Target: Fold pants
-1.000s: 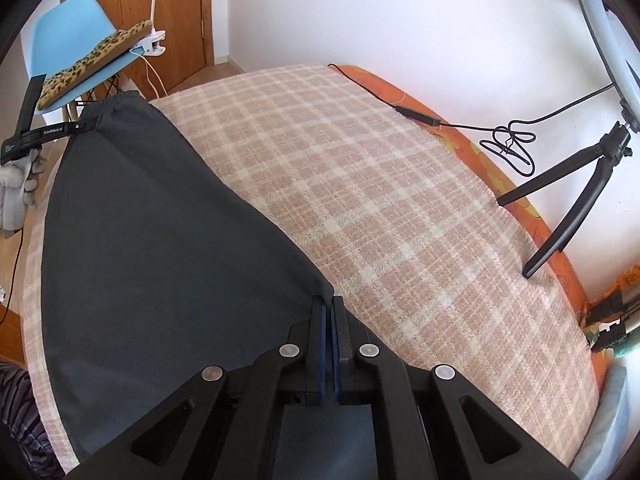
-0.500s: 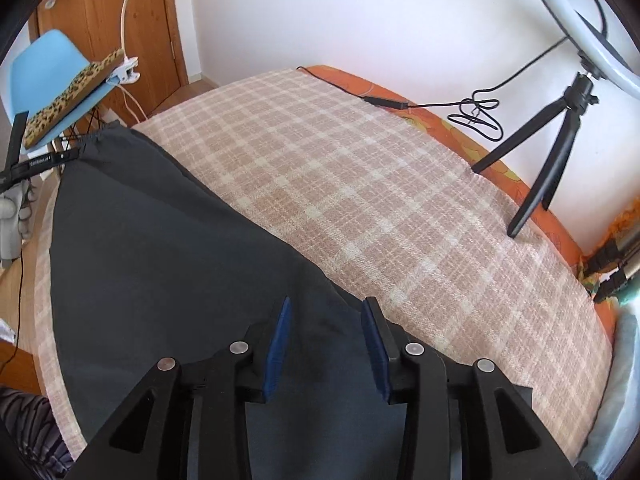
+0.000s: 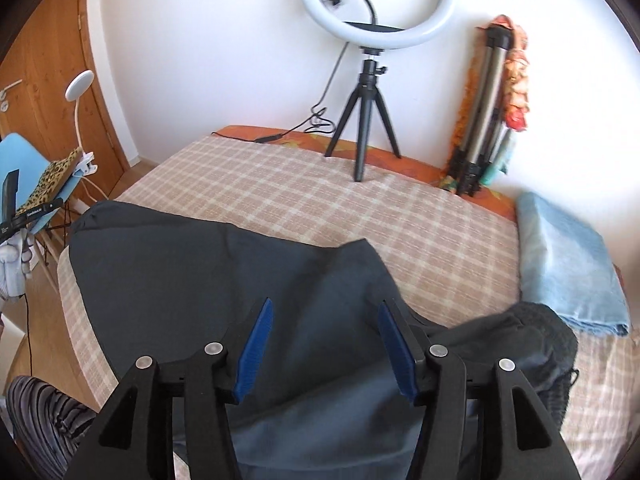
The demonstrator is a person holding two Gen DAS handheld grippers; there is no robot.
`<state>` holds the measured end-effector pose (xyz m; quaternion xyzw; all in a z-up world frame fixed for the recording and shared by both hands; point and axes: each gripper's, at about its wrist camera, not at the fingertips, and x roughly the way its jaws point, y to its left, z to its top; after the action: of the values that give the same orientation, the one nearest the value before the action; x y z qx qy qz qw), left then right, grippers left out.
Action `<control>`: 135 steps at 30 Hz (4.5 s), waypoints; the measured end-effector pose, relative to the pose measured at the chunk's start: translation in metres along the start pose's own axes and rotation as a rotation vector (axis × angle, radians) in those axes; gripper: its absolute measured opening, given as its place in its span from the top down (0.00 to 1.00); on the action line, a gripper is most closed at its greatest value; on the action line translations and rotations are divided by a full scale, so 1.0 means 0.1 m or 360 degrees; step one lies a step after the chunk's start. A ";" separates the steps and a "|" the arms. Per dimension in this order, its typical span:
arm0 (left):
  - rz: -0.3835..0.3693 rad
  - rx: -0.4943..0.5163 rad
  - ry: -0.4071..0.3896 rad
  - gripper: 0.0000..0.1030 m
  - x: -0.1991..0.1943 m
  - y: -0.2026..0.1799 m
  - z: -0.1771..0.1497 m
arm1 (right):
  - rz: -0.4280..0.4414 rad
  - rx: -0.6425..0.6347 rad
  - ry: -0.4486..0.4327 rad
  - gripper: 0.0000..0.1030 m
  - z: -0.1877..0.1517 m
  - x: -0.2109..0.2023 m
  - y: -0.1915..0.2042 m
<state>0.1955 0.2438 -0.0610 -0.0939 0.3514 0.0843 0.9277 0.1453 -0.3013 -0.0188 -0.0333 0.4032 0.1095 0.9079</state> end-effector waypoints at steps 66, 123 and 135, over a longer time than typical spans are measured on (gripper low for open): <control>-0.1670 0.1189 0.0939 0.96 -0.57 -6.11 -1.70 | -0.0078 0.1473 -0.0294 0.69 -2.38 -0.76 -2.32; -0.0934 0.0773 0.0772 0.67 0.10 -2.57 -1.18 | -0.0408 0.1388 -0.0106 0.56 -2.67 -1.05 -1.92; -0.0739 0.0592 0.0521 0.67 0.07 -2.10 -1.05 | -0.0260 0.0739 -0.0284 0.42 -1.45 -1.29 -1.67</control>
<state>0.1811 0.0165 -0.1188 -0.0129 0.4743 -0.2109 0.8546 -0.0060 -0.5077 -0.0260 0.1533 0.3318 -0.0571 0.9291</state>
